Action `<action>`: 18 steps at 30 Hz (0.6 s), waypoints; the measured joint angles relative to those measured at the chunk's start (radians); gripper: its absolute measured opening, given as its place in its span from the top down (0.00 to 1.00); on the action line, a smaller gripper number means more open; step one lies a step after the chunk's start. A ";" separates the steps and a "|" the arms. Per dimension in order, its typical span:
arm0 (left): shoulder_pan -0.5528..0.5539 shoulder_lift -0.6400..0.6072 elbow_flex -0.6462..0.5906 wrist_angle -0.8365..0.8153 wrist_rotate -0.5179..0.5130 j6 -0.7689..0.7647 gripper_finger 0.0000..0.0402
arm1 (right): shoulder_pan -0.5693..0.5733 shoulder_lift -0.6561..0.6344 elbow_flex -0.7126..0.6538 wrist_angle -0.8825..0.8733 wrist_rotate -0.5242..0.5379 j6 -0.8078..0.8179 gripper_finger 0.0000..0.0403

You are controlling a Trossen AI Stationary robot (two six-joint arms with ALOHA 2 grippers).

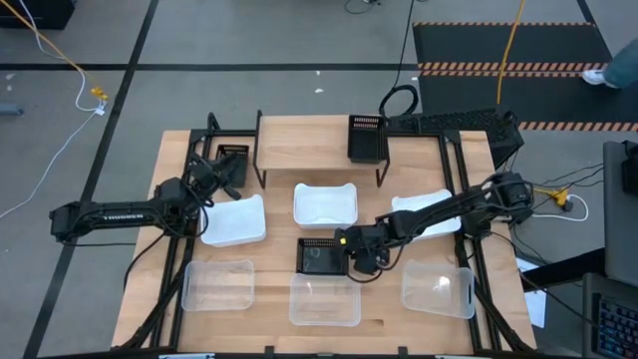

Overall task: Stack baskets on shelf by color
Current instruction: Stack the bottom black bin on top of the black bin on the shelf

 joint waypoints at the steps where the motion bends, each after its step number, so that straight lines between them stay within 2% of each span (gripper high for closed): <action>1: 0.000 0.000 0.000 -0.001 0.000 0.000 0.77 | -0.003 0.006 0.000 0.007 -0.001 0.004 0.67; 5: 0.000 0.000 0.000 -0.013 0.000 0.000 0.77 | -0.017 0.043 0.000 0.007 -0.001 0.006 0.72; 11: 0.000 0.000 0.000 -0.014 0.000 0.000 0.77 | -0.026 0.047 0.000 0.005 -0.003 -0.001 0.96; 18: 0.000 0.000 0.000 -0.014 0.000 0.001 0.77 | -0.030 -0.017 0.000 0.034 -0.032 -0.010 0.99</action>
